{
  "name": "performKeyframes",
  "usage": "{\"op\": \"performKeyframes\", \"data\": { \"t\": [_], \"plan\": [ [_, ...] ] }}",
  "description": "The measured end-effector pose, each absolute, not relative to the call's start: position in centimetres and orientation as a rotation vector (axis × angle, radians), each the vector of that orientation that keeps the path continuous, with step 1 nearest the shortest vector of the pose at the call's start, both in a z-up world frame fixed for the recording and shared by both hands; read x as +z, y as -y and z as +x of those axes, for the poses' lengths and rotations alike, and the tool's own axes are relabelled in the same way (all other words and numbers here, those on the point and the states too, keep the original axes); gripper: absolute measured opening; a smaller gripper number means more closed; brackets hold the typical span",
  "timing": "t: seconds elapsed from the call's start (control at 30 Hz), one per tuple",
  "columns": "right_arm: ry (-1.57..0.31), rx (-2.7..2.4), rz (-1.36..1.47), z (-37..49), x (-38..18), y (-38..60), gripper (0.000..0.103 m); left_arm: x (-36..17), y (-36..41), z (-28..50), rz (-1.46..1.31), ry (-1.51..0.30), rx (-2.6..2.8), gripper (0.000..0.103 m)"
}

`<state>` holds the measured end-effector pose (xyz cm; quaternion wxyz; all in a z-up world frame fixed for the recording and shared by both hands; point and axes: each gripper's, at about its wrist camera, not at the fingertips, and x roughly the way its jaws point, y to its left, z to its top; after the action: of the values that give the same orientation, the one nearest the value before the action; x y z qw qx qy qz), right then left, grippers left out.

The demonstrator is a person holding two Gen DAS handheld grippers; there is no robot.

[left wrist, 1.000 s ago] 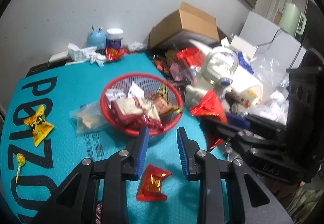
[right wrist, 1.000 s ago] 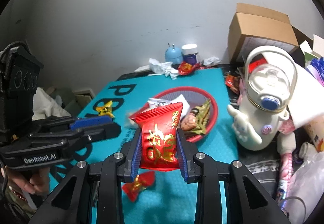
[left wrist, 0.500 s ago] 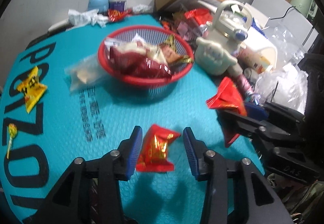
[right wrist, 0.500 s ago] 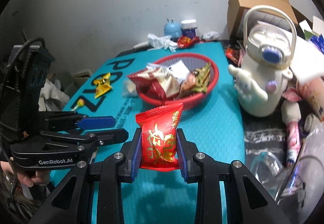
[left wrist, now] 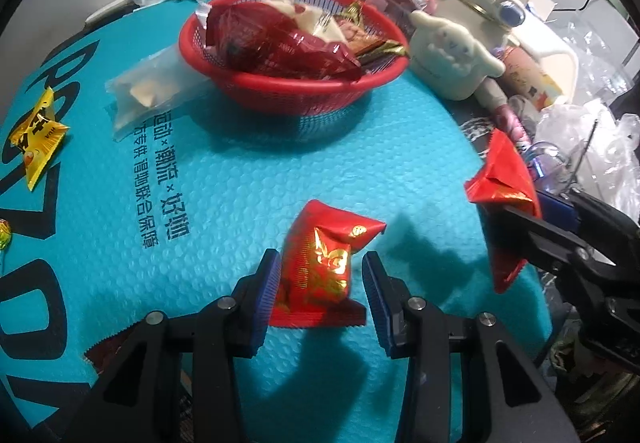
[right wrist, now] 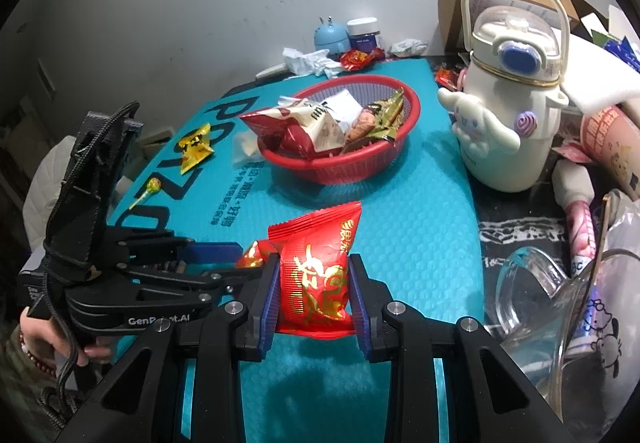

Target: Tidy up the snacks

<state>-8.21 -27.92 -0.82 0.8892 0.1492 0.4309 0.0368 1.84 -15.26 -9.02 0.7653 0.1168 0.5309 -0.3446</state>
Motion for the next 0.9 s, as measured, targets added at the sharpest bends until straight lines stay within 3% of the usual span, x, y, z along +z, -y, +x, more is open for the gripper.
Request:
{"op": "performKeyframes", "data": {
  "t": [0.37, 0.6, 0.9],
  "plan": [
    [-0.931, 0.083, 0.327, -6.9, -2.2, 28.2, 0.032, -9.8, 15.5, 1.6, 0.279, -1.108, -0.763, 0.041],
    [-0.941, 0.101, 0.333, -6.5, -2.7, 27.8, 0.031, -9.5, 14.7, 2.3, 0.225, -1.119, -0.800, 0.032],
    [-0.921, 0.135, 0.331, -6.7, -1.8, 27.0, 0.031, -7.4, 13.3, 1.6, 0.157, -1.065, -0.816, 0.031]
  ]
}}
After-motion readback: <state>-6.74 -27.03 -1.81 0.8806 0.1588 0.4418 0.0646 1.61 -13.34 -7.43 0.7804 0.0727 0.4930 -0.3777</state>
